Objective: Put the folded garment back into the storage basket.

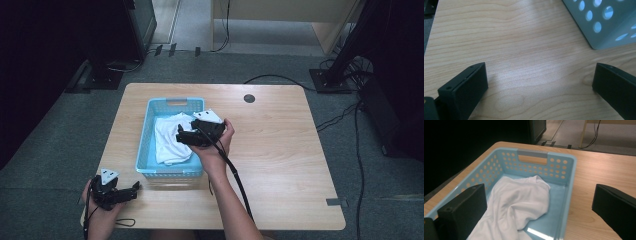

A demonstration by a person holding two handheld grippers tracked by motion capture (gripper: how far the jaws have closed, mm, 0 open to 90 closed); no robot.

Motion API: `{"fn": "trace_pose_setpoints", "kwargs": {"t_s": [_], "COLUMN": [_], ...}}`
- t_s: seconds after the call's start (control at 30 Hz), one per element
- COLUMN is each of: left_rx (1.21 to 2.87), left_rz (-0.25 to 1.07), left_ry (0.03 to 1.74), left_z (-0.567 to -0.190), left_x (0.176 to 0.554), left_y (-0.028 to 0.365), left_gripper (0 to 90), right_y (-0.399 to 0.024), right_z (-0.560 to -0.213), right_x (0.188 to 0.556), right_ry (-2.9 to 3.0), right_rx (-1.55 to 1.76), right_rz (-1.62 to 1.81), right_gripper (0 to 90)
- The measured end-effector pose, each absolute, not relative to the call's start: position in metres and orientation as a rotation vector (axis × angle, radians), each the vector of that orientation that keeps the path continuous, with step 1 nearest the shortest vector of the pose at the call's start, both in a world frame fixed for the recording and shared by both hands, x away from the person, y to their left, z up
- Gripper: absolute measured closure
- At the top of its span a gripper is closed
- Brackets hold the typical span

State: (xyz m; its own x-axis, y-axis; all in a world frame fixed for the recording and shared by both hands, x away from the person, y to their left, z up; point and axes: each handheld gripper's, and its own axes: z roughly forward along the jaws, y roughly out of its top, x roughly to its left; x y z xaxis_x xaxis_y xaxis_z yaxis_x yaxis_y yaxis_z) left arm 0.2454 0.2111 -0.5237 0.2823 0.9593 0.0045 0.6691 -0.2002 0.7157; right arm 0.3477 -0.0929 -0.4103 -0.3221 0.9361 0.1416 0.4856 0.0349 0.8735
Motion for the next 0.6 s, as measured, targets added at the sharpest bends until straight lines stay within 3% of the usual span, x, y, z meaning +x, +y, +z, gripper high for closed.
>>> {"fn": "trace_pose_setpoints", "kwargs": {"t_s": [0.6], "left_rx": [1.950], "left_rz": [0.619], "left_ry": [1.456], "left_z": [-0.524], "left_x": [0.245], "left_y": [0.211], "left_gripper": [0.0], "right_y": [-0.145], "right_z": [-0.432], "right_x": [0.336], "right_ry": [1.771], "right_rx": [1.510], "right_rz": [1.182], "right_gripper": [0.0]}}
